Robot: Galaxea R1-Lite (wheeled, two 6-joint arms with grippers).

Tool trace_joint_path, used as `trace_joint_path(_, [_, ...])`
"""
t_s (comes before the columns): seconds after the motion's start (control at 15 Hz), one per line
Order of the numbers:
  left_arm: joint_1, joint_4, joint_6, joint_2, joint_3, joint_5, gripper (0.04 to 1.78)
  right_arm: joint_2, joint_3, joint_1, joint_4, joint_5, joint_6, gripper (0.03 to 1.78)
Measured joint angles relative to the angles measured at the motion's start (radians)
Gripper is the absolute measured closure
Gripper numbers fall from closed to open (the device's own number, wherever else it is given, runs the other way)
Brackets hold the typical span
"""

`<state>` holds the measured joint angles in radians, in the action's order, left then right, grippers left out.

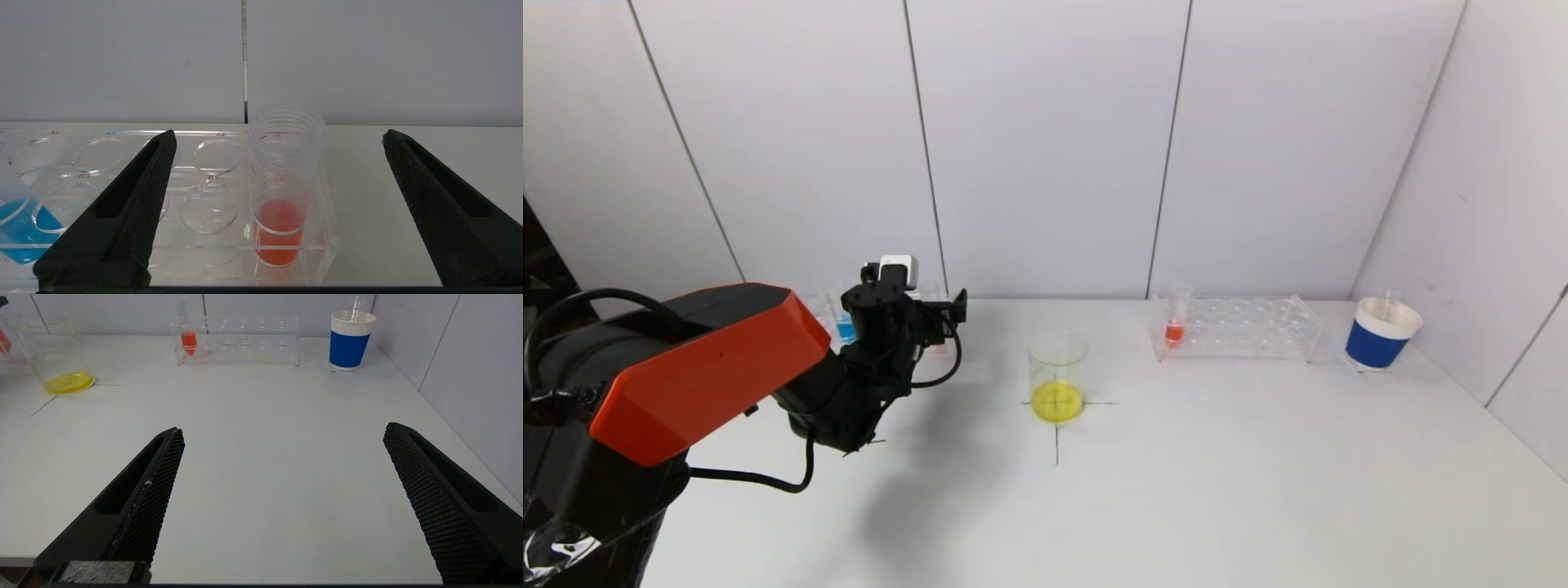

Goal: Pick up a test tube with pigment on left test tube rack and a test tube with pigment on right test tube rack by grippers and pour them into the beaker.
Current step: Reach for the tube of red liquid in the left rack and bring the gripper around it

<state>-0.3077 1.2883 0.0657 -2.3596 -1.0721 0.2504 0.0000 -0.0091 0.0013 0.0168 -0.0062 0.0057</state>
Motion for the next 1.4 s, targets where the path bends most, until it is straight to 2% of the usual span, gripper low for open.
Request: trace_joint_path(1.4, [0.002,0.048,-0.009,-0.075,-0.048,-0.007,0.06,0.0,0.0,0.0,0.0,0.0,0.0,0.04])
